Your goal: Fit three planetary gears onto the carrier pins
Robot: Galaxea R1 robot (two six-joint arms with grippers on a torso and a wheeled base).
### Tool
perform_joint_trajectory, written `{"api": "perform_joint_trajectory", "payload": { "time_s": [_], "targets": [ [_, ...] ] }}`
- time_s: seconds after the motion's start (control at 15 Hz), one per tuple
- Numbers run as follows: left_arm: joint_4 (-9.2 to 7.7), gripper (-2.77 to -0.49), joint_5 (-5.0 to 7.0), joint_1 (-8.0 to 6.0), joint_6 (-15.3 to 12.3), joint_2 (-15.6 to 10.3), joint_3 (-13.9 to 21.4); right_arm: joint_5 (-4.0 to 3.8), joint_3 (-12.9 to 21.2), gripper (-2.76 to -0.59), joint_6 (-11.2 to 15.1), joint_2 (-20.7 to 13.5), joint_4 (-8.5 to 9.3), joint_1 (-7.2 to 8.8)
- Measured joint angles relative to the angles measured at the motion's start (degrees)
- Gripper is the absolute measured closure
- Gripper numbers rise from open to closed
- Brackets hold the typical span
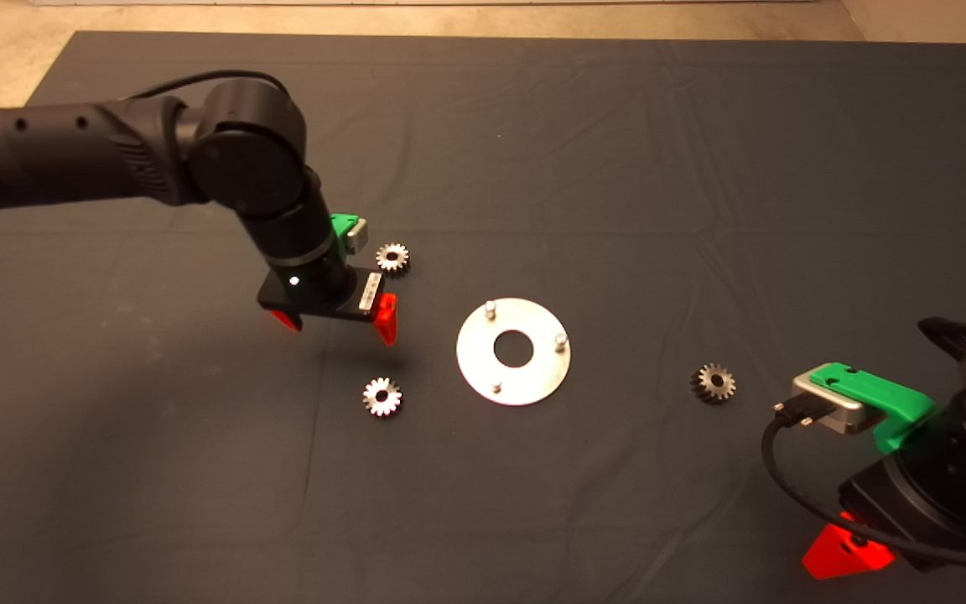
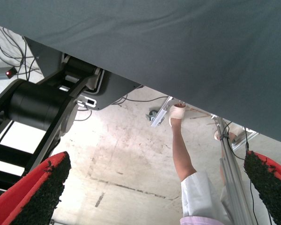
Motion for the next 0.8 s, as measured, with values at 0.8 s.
{"api": "perform_joint_trajectory", "payload": {
  "time_s": [0.8],
  "targets": [
    [0.33, -2.75, -4.23, 0.59, 11.8, 9.3, -19.2, 0.00, 0.0, -2.75, 0.0, 0.0, 0.00, -0.03]
  ]
}}
